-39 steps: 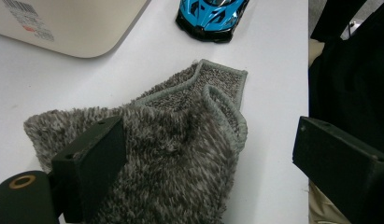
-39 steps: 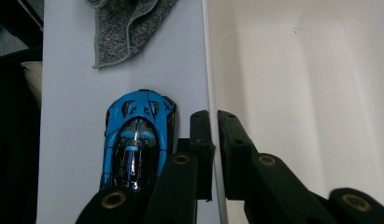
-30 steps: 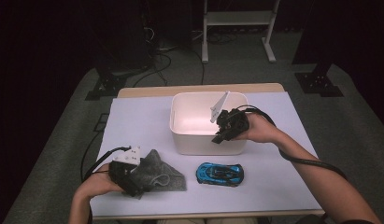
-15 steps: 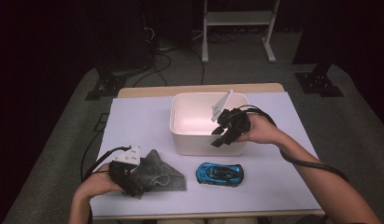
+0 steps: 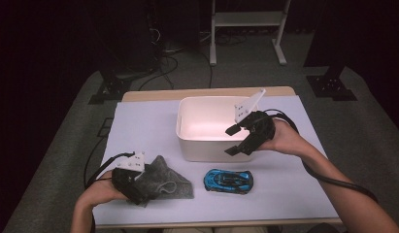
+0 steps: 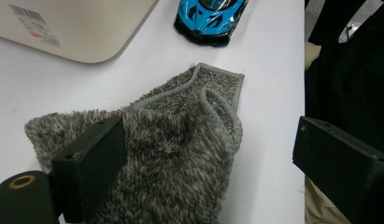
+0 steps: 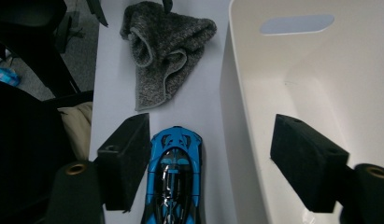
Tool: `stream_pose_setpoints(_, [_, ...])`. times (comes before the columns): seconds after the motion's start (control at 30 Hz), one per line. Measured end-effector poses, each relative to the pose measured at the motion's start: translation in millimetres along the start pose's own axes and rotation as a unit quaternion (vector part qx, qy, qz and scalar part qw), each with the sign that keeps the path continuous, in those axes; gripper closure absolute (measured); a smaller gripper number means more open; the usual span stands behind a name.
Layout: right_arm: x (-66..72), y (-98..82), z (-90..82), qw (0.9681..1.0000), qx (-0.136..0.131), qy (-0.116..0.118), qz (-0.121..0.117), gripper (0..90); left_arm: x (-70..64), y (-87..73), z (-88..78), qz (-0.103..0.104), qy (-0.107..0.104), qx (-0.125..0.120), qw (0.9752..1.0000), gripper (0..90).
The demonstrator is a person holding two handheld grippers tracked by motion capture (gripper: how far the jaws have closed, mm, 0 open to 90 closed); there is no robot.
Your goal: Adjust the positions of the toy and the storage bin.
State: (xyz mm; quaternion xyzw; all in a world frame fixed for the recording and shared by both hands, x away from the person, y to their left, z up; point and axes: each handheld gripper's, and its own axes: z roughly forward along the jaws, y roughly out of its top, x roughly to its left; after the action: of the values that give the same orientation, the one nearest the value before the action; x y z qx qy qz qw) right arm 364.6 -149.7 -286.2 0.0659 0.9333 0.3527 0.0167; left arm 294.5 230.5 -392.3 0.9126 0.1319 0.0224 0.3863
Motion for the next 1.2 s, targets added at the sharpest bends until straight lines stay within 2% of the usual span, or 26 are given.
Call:
stream_pose_setpoints(0.03, [9.3, -4.1, -2.1, 1.0, -0.008, 0.0, -0.004, 25.3, -0.5, 0.1, -0.3, 0.0, -0.001, 0.0, 1.0, 8.9])
stream_pose_setpoints(0.23, [34.5, -19.9, 4.9, 0.9998, -0.017, -0.004, -0.011, 19.5, -1.4, 0.3, -1.5, -0.001, -0.001, -0.002, 1.0, 8.9])
stream_pose_setpoints(0.37, [48.7, -33.8, 21.3, 0.9998, -0.014, -0.001, -0.013, 18.1, -2.1, 0.7, -2.1, 0.0, -0.001, -0.007, 1.0, 8.9])
stream_pose_setpoints(0.47, [53.5, -45.2, 37.9, 1.0, -0.004, 0.0, -0.007, 18.0, -2.3, 0.8, -2.4, 0.002, -0.003, -0.006, 1.0, 8.9])
stream_pose_setpoints(0.73, [52.4, -68.8, 78.1, 0.9997, 0.025, -0.003, 0.008, 16.6, -2.6, 0.5, -2.2, 0.003, -0.004, -0.005, 1.0, 8.5])
stream_pose_setpoints(0.83, [51.4, -72.8, 84.3, 0.9995, 0.028, -0.004, 0.014, 16.6, -3.0, 0.5, -1.8, 0.003, -0.005, -0.005, 1.0, 8.5])
stream_pose_setpoints(1.03, [50.0, -81.1, 101.5, 0.999, 0.041, -0.019, 0.004, 16.6, -3.0, 0.4, 0.1, 0.002, -0.009, -0.001, 1.0, 8.4])
stream_pose_setpoints(1.2, [48.4, -83.1, 108.2, 0.9984, 0.049, -0.028, -0.002, 16.6, -3.1, 0.4, 0.2, 0.003, -0.01, -0.001, 0.9999, 8.4])
